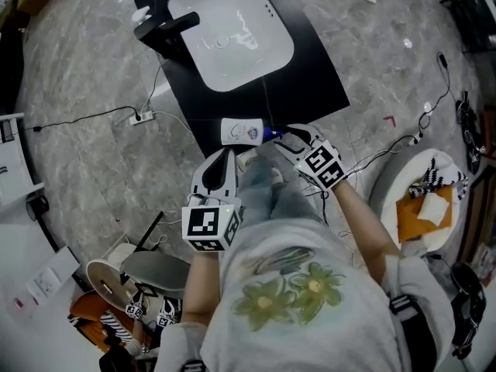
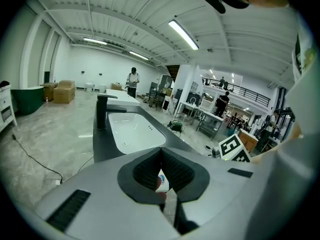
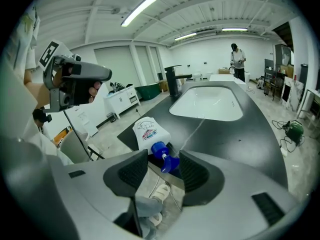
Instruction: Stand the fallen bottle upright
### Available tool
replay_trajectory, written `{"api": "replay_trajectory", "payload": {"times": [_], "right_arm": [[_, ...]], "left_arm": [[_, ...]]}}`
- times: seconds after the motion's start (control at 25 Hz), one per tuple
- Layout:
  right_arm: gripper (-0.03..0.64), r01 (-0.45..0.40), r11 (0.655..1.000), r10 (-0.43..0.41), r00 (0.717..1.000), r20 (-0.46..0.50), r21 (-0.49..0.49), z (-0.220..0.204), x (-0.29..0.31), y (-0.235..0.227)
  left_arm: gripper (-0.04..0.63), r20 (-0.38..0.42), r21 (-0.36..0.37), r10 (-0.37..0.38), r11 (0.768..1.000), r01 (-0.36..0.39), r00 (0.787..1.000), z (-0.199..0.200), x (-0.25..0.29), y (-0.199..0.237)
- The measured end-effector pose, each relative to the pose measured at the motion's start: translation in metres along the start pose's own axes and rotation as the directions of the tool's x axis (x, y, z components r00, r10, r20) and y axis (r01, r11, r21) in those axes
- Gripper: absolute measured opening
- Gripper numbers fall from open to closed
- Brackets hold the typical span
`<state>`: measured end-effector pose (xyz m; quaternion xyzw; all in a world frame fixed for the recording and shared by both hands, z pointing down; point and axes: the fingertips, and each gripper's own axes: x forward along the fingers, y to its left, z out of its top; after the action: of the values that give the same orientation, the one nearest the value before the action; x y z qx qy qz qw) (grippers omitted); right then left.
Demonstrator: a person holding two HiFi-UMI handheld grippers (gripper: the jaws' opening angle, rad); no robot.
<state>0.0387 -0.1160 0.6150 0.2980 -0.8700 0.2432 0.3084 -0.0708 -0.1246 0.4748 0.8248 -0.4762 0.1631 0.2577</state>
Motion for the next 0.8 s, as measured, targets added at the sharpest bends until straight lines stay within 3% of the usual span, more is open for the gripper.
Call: {"api": "replay_trajectory", "payload": {"times": [0.8], "right_arm": [[0.179, 0.016, 1.0, -0.015, 0.999, -0.053, 0.019, -0.018, 0.026, -0.012]], "left_arm": [[0.018, -0.006, -0.028, 0.032, 0.999, -0.032, 0.999, -0.012, -0.008, 0.013]]}}
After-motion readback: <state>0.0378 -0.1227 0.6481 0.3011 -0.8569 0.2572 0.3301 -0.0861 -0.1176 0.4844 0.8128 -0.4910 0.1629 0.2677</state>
